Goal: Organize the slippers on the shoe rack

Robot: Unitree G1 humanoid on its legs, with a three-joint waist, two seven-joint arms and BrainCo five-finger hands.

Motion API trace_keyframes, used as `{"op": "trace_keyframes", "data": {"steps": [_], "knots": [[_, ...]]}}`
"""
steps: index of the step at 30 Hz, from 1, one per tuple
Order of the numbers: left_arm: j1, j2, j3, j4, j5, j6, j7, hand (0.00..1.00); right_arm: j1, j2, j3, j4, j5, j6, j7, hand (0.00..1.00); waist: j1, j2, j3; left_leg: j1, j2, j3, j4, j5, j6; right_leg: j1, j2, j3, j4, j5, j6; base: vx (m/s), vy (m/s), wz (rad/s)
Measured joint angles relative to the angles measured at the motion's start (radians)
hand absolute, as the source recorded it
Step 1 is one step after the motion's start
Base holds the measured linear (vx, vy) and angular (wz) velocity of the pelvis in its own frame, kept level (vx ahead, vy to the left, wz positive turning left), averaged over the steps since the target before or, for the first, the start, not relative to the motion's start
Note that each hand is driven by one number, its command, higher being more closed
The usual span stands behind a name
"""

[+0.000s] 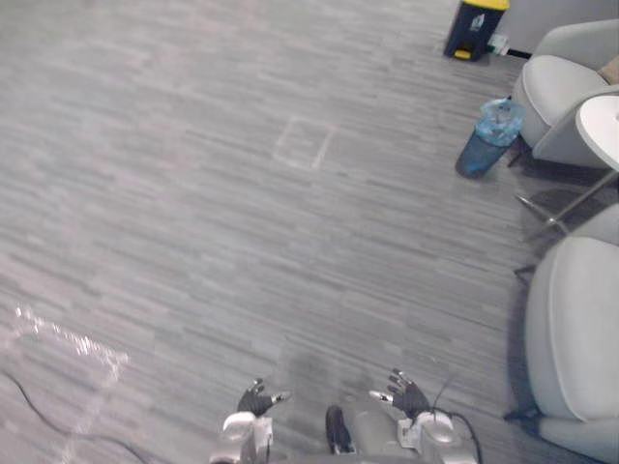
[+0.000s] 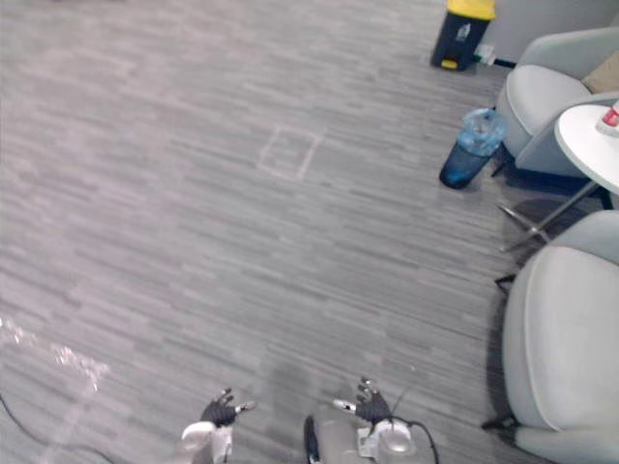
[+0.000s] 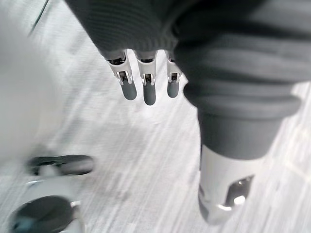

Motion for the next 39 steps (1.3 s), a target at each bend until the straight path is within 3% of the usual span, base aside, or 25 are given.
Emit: {"op": "trace_keyframes", "data": {"steps": [2,3,4,5,6,7,8,10,11,12,14,16,19,21,22,23,26,27,28,31,35,36,37,38,39], "knots": [[-0.004,0.010,-0.001,-0.016,0.000,-0.013,0.000,0.00,0.003,0.017,0.003,0.000,0.000,0.004,0.000,0.00,0.012,-0.023,0.007,-0.060,0.019,0.044,-0.145,-0.028,0.004,0.082,-0.039,0.018,-0.055,0.001,0.001,0.46,0.115,-0.39],[-0.006,0.011,-0.003,-0.019,0.000,-0.015,0.000,0.00,0.009,0.038,0.001,-0.005,0.000,0.006,0.000,0.00,0.013,-0.025,0.006,-0.083,0.018,0.047,-0.359,-0.020,-0.001,0.128,-0.067,0.037,-0.076,-0.006,0.013,0.51,0.187,-0.53],[-0.007,0.011,-0.009,-0.019,0.001,-0.016,0.001,0.00,0.015,0.045,-0.003,-0.009,0.000,0.006,0.000,0.00,0.014,-0.025,0.004,-0.098,0.006,0.025,-0.566,0.042,-0.017,0.165,-0.094,0.051,-0.093,-0.027,0.047,0.51,0.217,-0.58],[-0.007,0.011,-0.015,-0.018,0.001,-0.016,0.002,0.00,0.016,0.044,-0.003,-0.008,0.000,0.006,0.000,0.00,0.014,-0.020,0.000,-0.105,0.002,0.010,-0.634,0.070,-0.024,0.172,-0.099,0.060,-0.101,-0.037,0.055,0.51,0.278,-0.69],[-0.008,0.016,-0.046,-0.014,0.001,-0.016,0.003,0.00,0.019,0.034,-0.002,0.007,-0.002,0.007,-0.001,0.00,0.017,-0.020,-0.019,-0.120,-0.017,-0.010,-0.661,0.191,-0.021,0.198,-0.118,0.097,-0.117,-0.071,0.075,0.69,0.409,-0.45],[-0.017,0.030,-0.064,0.017,0.005,-0.015,0.006,0.00,0.008,0.043,-0.002,0.036,-0.002,0.008,0.000,0.00,-0.002,-0.044,-0.055,-0.126,-0.059,0.006,-0.653,0.149,0.013,0.181,-0.162,0.125,-0.088,-0.066,0.075,0.59,0.350,-0.31],[-0.024,0.029,-0.065,0.025,0.008,-0.013,0.007,0.00,0.010,0.042,-0.002,0.035,-0.002,0.008,0.000,0.00,-0.007,-0.048,-0.058,-0.124,-0.067,0.010,-0.650,0.142,0.031,0.172,-0.171,0.133,-0.065,-0.060,0.080,0.77,0.431,0.02],[-0.024,0.026,-0.075,0.039,0.009,-0.013,0.013,0.00,0.017,0.044,-0.007,0.042,-0.004,0.011,0.005,0.00,-0.006,-0.086,-0.061,-0.046,-0.115,0.045,-0.633,0.101,0.085,0.095,-0.186,0.212,0.216,0.024,0.158,0.63,0.337,0.02],[-0.023,0.028,-0.077,0.043,0.009,-0.013,0.014,0.00,0.017,0.044,-0.007,0.042,-0.004,0.011,0.006,0.00,-0.006,-0.089,-0.061,-0.028,-0.121,0.044,-0.639,0.096,0.089,0.081,-0.183,0.216,0.262,0.050,0.174,0.55,0.257,-0.05],[-0.023,0.029,-0.083,0.050,0.008,-0.010,0.015,0.00,0.015,0.045,-0.008,0.037,-0.006,0.010,0.008,0.00,-0.006,-0.089,-0.054,0.062,-0.131,0.045,-0.678,0.064,0.097,-0.023,-0.162,0.224,0.532,0.143,0.235,0.47,0.183,-0.13],[-0.020,0.026,-0.083,0.053,0.008,-0.004,0.019,0.00,0.016,0.046,-0.018,0.012,-0.005,0.005,0.010,0.00,-0.009,-0.086,-0.045,0.182,-0.135,0.046,-0.725,0.024,0.101,-0.176,-0.138,0.173,0.790,0.087,0.189,0.48,0.155,-0.18],[-0.029,0.023,-0.084,0.056,0.007,-0.003,0.020,0.00,0.018,0.045,-0.044,-0.019,-0.004,0.004,0.010,0.00,-0.013,-0.066,-0.039,0.283,-0.122,0.035,-0.791,-0.015,0.089,-0.312,-0.101,0.106,0.802,0.022,0.171,0.43,0.059,-0.02],[-0.049,0.015,-0.080,0.062,0.003,0.002,0.020,0.00,0.013,0.038,-0.051,-0.022,-0.003,-0.005,0.010,0.00,-0.025,-0.062,-0.031,0.383,-0.101,-0.002,-0.838,-0.070,0.073,-0.382,-0.052,0.057,0.556,-0.027,0.170,0.45,-0.049,0.34],[-0.063,0.005,-0.080,0.063,0.003,0.003,0.019,0.00,0.012,0.032,-0.062,-0.012,-0.002,-0.009,0.010,0.00,-0.049,-0.062,-0.032,0.424,-0.089,-0.061,-0.845,-0.114,0.056,-0.379,-0.030,0.064,0.325,0.007,0.171,0.48,-0.149,0.89],[-0.069,0.001,-0.078,0.069,0.008,0.002,0.015,0.00,0.015,0.021,-0.067,-0.003,-0.003,-0.007,0.010,0.00,-0.056,-0.054,-0.031,0.455,-0.086,-0.108,-0.852,-0.131,0.027,-0.365,-0.029,0.073,0.251,0.088,0.144,0.56,-0.162,0.81],[-0.059,-0.019,-0.082,0.077,0.009,0.003,0.009,0.00,0.007,0.004,-0.079,0.017,-0.002,-0.004,0.009,0.00,-0.052,-0.025,-0.053,0.457,-0.068,-0.136,-0.821,-0.119,0.014,-0.360,-0.026,0.044,0.284,0.046,0.118,0.57,-0.158,0.66],[-0.046,-0.020,-0.065,0.077,0.009,0.007,0.003,0.00,-0.010,-0.004,-0.080,0.027,-0.004,0.004,0.009,0.00,-0.054,0.006,-0.043,0.353,-0.049,-0.173,-0.557,-0.066,-0.047,-0.310,-0.036,0.007,0.286,0.013,0.079,0.55,-0.155,0.42],[-0.039,-0.021,-0.037,0.074,0.009,0.007,0.001,0.00,-0.013,-0.018,-0.064,0.032,-0.004,0.012,0.008,0.00,-0.047,0.024,-0.037,0.250,-0.013,-0.184,-0.309,0.017,-0.115,-0.212,-0.030,-0.006,0.204,0.006,0.068,0.69,-0.126,0.42],[-0.026,-0.024,0.003,0.067,0.009,0.006,0.003,0.00,-0.007,-0.022,-0.036,0.033,-0.003,0.019,0.007,0.00,-0.035,0.022,-0.033,0.192,0.025,-0.152,-0.125,0.036,-0.112,-0.111,-0.023,-0.009,0.135,0.003,0.063,0.57,-0.090,0.38],[-0.013,-0.019,0.024,0.033,0.009,0.006,0.002,0.00,-0.003,-0.012,0.008,0.033,-0.001,0.021,0.004,0.00,0.000,0.008,-0.025,0.061,0.097,-0.044,0.025,0.024,-0.064,0.075,-0.026,-0.003,0.004,-0.014,0.035,0.51,-0.058,0.13],[-0.021,-0.015,0.016,0.018,0.007,0.003,0.003,0.00,-0.009,0.024,-0.003,0.032,0.000,0.025,0.002,0.00,0.010,-0.002,-0.019,-0.058,0.078,0.069,-0.239,-0.003,-0.025,0.197,-0.071,-0.002,-0.109,-0.014,0.037,0.38,0.067,-0.13],[-0.020,-0.014,-0.011,0.018,0.007,0.002,0.003,0.00,-0.006,0.027,-0.008,0.033,-0.001,0.028,0.001,0.00,0.010,-0.005,-0.020,-0.062,0.020,0.070,-0.492,0.037,-0.010,0.234,-0.102,0.002,-0.128,-0.019,0.048,0.52,0.170,-0.27],[-0.014,-0.014,-0.046,0.022,0.007,-0.004,0.005,0.00,-0.004,0.010,-0.008,0.036,-0.002,0.027,0.000,0.00,0.010,0.011,-0.026,-0.063,-0.023,0.023,-0.735,0.128,-0.017,0.261,-0.109,0.020,-0.140,-0.028,0.062,0.54,0.204,-0.28],[-0.012,-0.013,-0.054,0.023,0.007,-0.006,0.006,0.00,-0.003,0.009,-0.008,0.038,-0.002,0.027,0.000,0.00,0.010,0.016,-0.028,-0.064,-0.026,0.009,-0.766,0.143,-0.016,0.262,-0.106,0.026,-0.143,-0.029,0.065,0.48,0.262,-0.51],[-0.011,-0.007,-0.088,0.029,0.008,-0.012,0.012,0.00,-0.005,0.002,-0.006,0.073,-0.004,0.028,0.000,0.00,0.017,0.020,-0.043,-0.083,-0.047,-0.037,-0.766,0.264,-0.008,0.272,-0.108,0.058,-0.138,-0.047,0.090,0.55,0.319,-0.37]]}}
